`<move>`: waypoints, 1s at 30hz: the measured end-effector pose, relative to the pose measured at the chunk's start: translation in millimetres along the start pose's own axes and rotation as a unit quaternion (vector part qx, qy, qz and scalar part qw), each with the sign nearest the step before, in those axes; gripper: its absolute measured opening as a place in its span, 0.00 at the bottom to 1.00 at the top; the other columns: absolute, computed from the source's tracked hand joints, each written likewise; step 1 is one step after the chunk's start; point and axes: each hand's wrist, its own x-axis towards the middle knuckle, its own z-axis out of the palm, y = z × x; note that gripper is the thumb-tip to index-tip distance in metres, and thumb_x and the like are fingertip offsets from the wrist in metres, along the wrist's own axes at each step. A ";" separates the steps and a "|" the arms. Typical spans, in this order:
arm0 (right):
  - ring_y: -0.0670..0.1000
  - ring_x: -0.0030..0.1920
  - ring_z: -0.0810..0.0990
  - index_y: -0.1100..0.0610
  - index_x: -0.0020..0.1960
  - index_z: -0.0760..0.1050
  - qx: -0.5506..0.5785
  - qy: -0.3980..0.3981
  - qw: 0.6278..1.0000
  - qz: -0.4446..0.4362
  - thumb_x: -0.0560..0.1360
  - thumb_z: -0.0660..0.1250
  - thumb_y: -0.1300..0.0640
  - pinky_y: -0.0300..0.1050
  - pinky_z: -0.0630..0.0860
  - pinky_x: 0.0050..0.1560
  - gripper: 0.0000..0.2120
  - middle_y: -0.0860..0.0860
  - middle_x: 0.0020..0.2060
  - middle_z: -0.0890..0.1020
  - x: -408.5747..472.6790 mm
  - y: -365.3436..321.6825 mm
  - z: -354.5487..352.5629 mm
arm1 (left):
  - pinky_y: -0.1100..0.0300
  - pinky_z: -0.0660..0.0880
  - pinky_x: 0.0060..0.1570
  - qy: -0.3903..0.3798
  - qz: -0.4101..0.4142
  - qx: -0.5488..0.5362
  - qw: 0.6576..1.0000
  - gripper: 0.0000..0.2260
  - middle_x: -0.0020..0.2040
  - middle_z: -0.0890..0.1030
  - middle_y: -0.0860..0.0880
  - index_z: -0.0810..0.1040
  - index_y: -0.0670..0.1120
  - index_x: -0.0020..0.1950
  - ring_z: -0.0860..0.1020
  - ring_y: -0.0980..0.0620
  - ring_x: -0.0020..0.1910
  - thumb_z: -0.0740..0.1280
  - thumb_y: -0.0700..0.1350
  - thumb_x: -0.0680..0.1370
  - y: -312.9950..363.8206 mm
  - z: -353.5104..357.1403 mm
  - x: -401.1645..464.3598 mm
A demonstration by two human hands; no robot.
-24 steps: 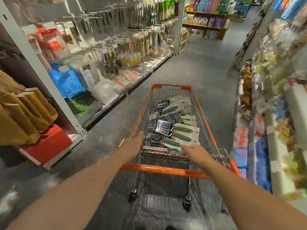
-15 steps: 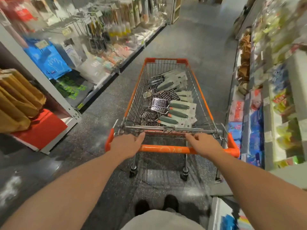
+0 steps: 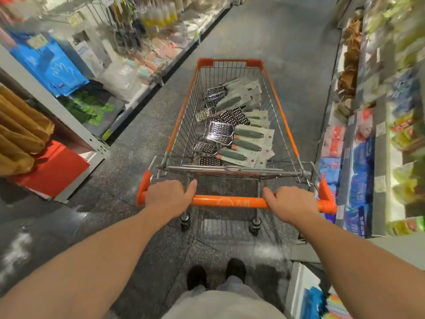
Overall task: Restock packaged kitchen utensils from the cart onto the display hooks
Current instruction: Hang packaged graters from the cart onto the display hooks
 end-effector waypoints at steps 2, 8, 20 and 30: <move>0.56 0.36 0.73 0.55 0.37 0.76 0.008 -0.016 1.000 -0.009 0.83 0.46 0.35 0.48 0.69 0.42 0.32 0.51 0.34 0.75 13.7 2.4 -9.1 | 0.53 0.80 0.46 0.002 -0.001 -0.003 1.000 0.35 0.38 0.79 0.47 0.76 0.46 0.35 0.81 0.46 0.39 0.43 0.70 0.81 2.3 -5.4 11.7; 0.56 0.43 0.78 0.53 0.37 0.76 0.030 -0.088 0.994 -0.063 0.81 0.43 0.29 0.51 0.76 0.52 0.37 0.51 0.35 0.75 68.0 22.3 -35.9 | 0.54 0.81 0.43 -0.006 -0.012 -0.010 1.000 0.37 0.34 0.79 0.50 0.79 0.48 0.38 0.79 0.51 0.33 0.41 0.71 0.81 9.4 -20.9 54.3; 0.54 0.38 0.78 0.56 0.35 0.76 0.044 -0.019 0.994 -0.100 0.81 0.46 0.30 0.49 0.74 0.43 0.36 0.52 0.34 0.78 185.2 41.1 -72.7 | 0.58 0.78 0.35 0.019 -0.020 0.008 1.000 0.38 0.32 0.80 0.51 0.81 0.49 0.36 0.79 0.53 0.31 0.41 0.71 0.80 20.0 -51.4 174.9; 0.56 0.42 0.78 0.54 0.36 0.76 0.043 -0.019 0.996 -0.076 0.80 0.46 0.29 0.51 0.74 0.46 0.35 0.51 0.36 0.78 313.2 47.2 -125.5 | 0.54 0.81 0.44 0.011 -0.008 0.012 1.000 0.35 0.35 0.79 0.49 0.78 0.49 0.36 0.80 0.50 0.36 0.42 0.71 0.81 25.5 -102.6 310.4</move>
